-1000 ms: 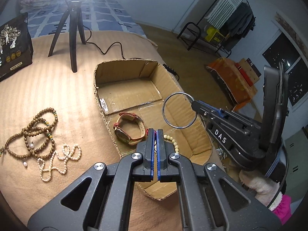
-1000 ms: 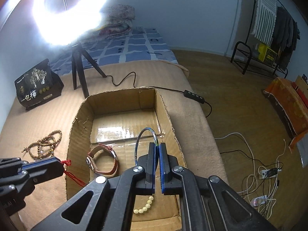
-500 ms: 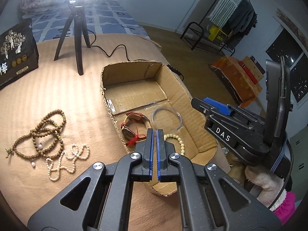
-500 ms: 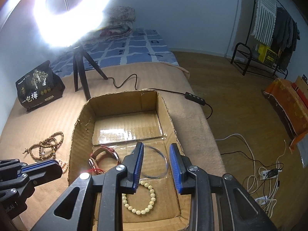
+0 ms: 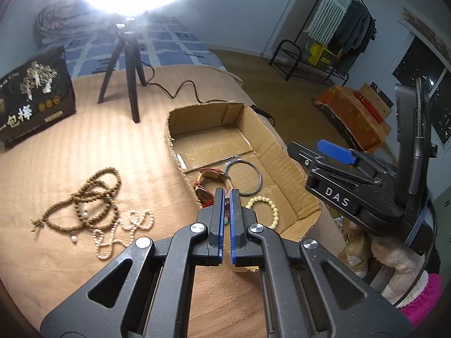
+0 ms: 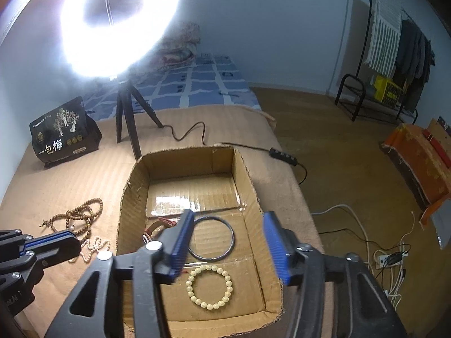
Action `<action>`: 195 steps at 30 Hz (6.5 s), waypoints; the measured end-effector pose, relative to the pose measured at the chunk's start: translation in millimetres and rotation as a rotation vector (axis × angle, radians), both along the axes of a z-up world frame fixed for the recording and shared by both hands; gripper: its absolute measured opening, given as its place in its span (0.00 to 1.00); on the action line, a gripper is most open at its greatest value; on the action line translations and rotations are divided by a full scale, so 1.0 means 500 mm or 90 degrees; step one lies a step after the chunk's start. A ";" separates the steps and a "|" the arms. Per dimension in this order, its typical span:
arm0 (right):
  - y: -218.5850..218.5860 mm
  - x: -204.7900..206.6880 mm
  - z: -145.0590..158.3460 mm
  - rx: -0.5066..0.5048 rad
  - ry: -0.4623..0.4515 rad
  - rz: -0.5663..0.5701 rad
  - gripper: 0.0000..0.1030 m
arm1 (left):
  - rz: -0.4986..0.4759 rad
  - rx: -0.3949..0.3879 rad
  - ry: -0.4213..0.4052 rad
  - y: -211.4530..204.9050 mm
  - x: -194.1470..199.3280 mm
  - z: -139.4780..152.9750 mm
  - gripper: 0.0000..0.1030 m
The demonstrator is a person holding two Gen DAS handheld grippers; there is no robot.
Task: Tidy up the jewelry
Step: 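Withdraw both open grippers from the box toward the remaining necklaces, then lower the left gripper to the brown mala while the right approaches the pearl necklace, then close the left gripper on the brown mala while the right closes on the white pearl necklace, then lift the mala with the left gripper while the right lifts the pearl necklace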
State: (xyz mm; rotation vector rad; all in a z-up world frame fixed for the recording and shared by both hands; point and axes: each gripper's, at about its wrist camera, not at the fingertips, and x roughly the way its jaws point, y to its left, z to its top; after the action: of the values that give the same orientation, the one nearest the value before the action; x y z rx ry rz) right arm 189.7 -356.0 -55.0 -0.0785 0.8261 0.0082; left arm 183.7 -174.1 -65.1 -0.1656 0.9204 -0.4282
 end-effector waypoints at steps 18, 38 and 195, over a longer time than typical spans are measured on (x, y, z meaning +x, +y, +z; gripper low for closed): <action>0.067 -0.059 0.066 0.029 -0.073 0.004 1.00 | 0.030 0.013 -0.038 0.098 -0.060 0.050 0.47; 0.214 -0.066 0.046 0.079 -0.051 0.081 1.00 | 0.208 0.036 -0.015 0.429 -0.038 -0.012 0.57; 0.192 -0.147 0.161 0.161 -0.045 0.157 0.04 | 0.043 -0.068 -0.125 0.345 -0.003 0.297 0.10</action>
State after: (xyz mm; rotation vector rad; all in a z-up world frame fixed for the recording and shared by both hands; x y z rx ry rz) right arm 116.2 -259.8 25.4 0.0581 0.7352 0.3404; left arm 182.4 -1.3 83.6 -0.2469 0.6979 -0.4234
